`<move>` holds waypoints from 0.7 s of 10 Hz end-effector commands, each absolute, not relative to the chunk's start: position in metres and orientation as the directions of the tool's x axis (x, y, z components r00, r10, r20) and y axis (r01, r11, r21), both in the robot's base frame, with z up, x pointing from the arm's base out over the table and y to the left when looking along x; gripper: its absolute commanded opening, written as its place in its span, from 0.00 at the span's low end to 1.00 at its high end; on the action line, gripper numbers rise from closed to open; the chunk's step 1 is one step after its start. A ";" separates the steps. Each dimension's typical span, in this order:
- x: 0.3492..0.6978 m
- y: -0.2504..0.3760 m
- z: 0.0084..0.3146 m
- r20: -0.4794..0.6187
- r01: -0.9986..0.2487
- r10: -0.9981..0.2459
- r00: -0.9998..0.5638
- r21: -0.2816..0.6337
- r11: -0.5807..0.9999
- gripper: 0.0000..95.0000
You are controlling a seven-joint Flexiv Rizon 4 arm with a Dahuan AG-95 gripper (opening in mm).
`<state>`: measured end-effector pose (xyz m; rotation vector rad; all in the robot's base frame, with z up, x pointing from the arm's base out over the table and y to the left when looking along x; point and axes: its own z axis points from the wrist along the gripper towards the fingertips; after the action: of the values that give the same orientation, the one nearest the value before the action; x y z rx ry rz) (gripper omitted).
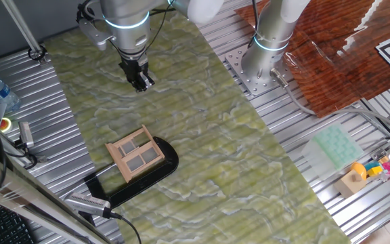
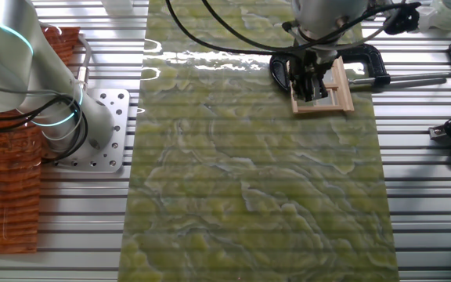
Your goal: Close a sliding window
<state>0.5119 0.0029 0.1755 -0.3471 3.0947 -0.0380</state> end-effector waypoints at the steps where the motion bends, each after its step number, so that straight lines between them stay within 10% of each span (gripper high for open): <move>1: 0.517 0.005 0.177 -0.020 -0.217 -0.218 -0.976 -0.030 0.976 0.00; 7: 0.559 0.041 0.174 -0.019 -0.321 -0.321 -0.947 -0.031 0.947 0.00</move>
<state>0.5584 0.0400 0.1738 -0.4918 3.0785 -0.0443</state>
